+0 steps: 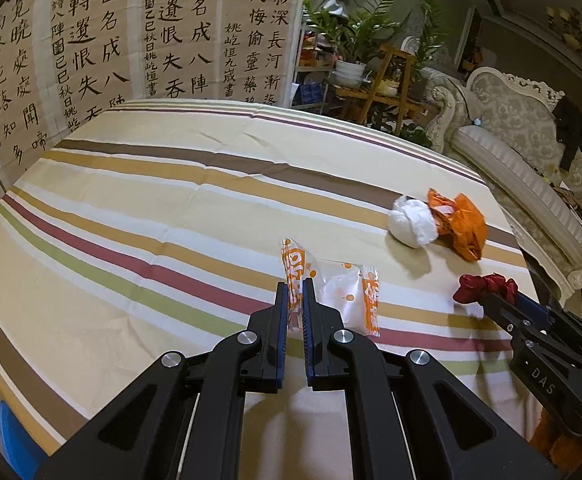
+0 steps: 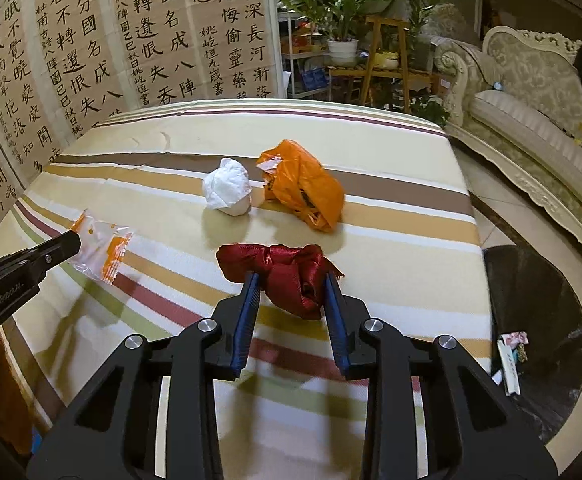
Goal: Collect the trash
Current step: 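Grasp the red cloth with the right tool while the left tool holds the clear bag, then carry the clear bag and red cloth over the black bin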
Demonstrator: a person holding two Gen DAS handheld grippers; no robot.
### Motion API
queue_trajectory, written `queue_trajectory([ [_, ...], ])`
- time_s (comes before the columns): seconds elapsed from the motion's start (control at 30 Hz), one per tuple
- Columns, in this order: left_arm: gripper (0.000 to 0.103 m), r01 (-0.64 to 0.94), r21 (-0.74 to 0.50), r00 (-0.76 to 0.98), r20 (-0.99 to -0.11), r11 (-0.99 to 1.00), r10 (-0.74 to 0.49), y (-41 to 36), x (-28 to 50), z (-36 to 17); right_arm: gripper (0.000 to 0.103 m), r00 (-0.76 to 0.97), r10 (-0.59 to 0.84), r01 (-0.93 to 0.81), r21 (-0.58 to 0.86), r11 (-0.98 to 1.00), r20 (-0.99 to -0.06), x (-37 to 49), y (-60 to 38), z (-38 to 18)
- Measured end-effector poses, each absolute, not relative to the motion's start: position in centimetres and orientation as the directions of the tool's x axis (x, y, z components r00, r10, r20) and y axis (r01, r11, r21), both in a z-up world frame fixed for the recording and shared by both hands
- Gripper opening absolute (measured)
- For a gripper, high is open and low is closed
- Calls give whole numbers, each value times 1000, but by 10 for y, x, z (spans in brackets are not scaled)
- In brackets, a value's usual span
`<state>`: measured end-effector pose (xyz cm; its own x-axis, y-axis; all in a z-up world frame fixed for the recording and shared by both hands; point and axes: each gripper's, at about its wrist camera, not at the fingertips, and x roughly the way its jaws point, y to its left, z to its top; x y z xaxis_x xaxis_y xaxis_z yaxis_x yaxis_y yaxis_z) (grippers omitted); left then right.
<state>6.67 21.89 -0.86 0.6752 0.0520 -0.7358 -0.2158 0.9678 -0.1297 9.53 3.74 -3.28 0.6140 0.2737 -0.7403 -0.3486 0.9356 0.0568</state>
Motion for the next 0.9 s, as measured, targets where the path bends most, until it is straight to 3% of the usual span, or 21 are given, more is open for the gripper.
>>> queue_trajectory([
  [0.9,8,31,-81,730,-679,996,-78,93,42,13,31,739,163,-142,85,986,-654,47,-83,-6],
])
